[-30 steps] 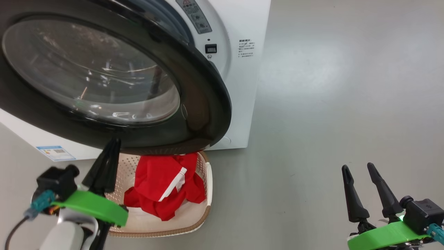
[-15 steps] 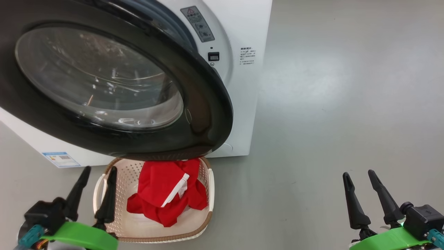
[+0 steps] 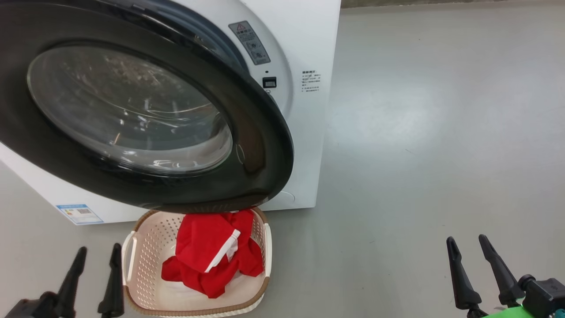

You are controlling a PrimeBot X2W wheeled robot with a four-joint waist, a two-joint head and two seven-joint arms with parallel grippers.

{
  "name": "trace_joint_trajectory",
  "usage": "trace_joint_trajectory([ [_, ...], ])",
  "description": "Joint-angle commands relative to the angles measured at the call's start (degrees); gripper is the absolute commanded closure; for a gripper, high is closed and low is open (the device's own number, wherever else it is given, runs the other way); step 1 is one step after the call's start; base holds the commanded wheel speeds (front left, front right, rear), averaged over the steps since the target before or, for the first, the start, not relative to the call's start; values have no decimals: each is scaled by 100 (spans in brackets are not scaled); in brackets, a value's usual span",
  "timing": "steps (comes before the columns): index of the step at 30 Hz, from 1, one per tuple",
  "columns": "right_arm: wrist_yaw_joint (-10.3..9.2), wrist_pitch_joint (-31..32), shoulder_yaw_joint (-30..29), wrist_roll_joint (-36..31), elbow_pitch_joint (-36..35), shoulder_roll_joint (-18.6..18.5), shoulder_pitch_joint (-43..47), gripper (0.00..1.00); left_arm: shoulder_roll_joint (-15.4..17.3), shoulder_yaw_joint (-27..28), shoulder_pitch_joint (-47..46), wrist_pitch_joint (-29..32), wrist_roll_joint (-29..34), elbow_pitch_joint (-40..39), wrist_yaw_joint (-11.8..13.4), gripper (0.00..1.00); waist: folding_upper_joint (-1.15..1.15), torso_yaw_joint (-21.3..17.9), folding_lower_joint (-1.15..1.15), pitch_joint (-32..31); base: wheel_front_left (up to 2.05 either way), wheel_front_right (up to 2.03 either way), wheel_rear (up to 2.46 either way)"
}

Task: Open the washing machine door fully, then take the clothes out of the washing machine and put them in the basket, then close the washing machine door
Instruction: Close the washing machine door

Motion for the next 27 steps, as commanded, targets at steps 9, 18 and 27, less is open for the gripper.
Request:
trace_joint_trajectory([
  [9, 37, -37, 54, -69, -187, -115, 31, 0, -110, 559, 308, -45, 249, -434, -30, 0, 0, 23, 0, -31, 0, 0, 0],
  [18, 37, -37, 29, -75, -199, -96, 16, 0, -198, 557, 295, -45, 340, -477, -30, 0, 0, 72, 0, -19, 0, 0, 0],
  [27, 37, -37, 182, -16, -204, -110, -157, 82, -296, 464, 198, -45, 396, -479, -30, 0, 0, 275, 0, 15, 0, 0, 0],
])
